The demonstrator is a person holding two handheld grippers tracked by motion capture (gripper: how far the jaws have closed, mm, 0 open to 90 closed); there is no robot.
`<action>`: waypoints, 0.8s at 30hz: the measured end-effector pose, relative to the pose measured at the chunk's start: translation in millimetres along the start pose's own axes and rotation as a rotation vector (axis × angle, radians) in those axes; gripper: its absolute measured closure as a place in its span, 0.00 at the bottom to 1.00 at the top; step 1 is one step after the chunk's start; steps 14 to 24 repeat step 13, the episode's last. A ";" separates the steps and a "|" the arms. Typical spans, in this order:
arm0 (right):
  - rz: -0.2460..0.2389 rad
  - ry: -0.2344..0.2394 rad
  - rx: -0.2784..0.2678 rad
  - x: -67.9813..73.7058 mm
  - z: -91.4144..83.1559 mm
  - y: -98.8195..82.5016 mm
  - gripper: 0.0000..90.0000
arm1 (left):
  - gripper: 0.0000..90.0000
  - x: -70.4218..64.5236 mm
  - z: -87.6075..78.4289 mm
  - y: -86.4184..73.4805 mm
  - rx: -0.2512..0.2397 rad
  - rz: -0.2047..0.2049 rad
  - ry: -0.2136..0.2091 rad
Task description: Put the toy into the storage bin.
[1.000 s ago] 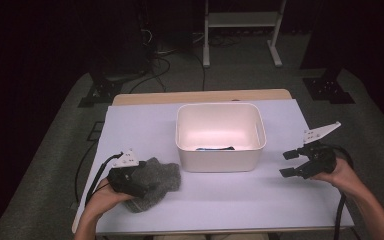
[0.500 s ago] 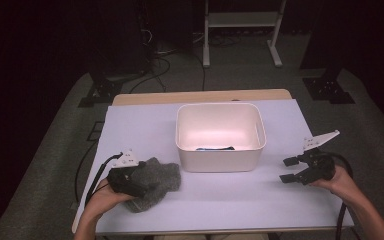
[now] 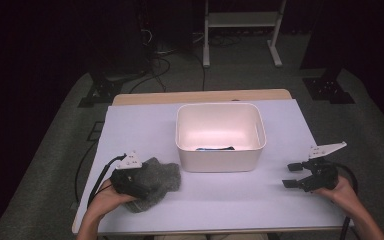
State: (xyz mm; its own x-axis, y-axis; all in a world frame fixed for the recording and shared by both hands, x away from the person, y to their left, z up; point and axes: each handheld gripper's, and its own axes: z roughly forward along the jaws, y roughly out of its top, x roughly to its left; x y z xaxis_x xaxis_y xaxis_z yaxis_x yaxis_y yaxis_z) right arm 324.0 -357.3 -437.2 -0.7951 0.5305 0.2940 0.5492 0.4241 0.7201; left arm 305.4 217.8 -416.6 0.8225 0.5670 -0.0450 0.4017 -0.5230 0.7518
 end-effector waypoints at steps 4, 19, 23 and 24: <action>0.006 -0.044 -0.017 0.3 8.4 -9.1 0.18 | 0.10 0.1 3.4 -2.0 0.001 -0.006 0.000; -0.005 -0.101 -0.021 5.3 21.3 -17.9 0.15 | 0.07 1.1 13.7 -7.0 0.004 -0.014 -0.004; -0.005 -0.101 -0.021 5.3 21.3 -17.9 0.15 | 0.07 1.1 13.7 -7.0 0.004 -0.014 -0.004; -0.005 -0.101 -0.021 5.3 21.3 -17.9 0.15 | 0.07 1.1 13.7 -7.0 0.004 -0.014 -0.004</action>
